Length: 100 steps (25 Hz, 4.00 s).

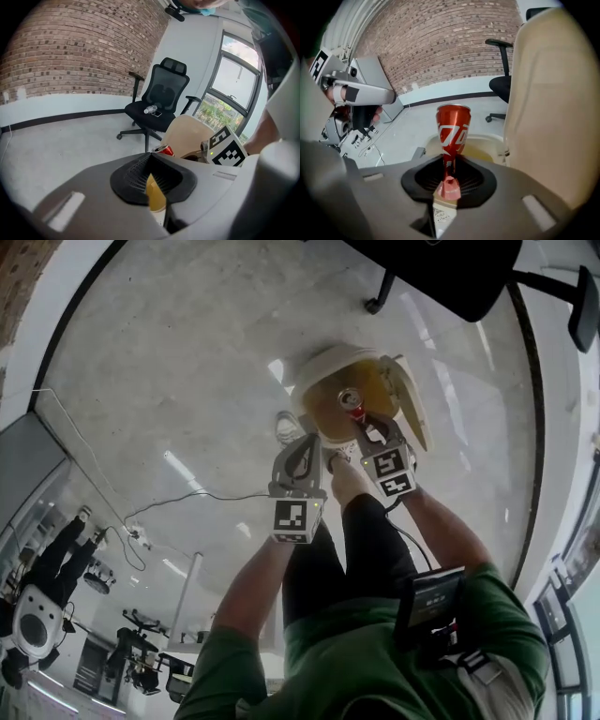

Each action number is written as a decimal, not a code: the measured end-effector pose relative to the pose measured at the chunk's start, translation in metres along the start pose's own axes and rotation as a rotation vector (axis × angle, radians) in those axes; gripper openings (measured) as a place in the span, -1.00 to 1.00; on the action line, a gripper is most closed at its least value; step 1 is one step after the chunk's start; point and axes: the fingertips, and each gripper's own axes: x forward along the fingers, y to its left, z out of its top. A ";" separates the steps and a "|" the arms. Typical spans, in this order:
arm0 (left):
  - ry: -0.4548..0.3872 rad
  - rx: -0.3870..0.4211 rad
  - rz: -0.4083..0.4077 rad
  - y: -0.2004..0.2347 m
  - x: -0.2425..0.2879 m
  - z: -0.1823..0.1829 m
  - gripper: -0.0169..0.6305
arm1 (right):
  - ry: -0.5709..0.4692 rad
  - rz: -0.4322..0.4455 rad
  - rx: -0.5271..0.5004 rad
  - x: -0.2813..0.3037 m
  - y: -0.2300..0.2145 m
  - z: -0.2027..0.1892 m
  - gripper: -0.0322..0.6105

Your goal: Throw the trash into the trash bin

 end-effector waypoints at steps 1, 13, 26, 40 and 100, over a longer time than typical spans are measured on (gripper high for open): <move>0.009 -0.005 -0.002 0.001 0.005 -0.007 -0.92 | 0.008 -0.002 0.002 0.006 -0.001 -0.004 -0.68; 0.078 -0.051 0.022 0.022 0.059 -0.073 -0.92 | 0.119 -0.032 -0.001 0.065 -0.017 -0.054 -0.68; 0.061 -0.059 0.007 0.016 0.068 -0.075 -0.92 | 0.199 -0.115 -0.084 0.072 -0.037 -0.057 -0.68; 0.061 -0.059 0.021 0.020 0.068 -0.076 -0.92 | 0.243 -0.155 -0.124 0.078 -0.045 -0.059 -0.67; -0.386 0.235 -0.155 -0.091 -0.185 0.269 -0.92 | -0.621 -0.240 -0.070 -0.350 0.074 0.270 -0.89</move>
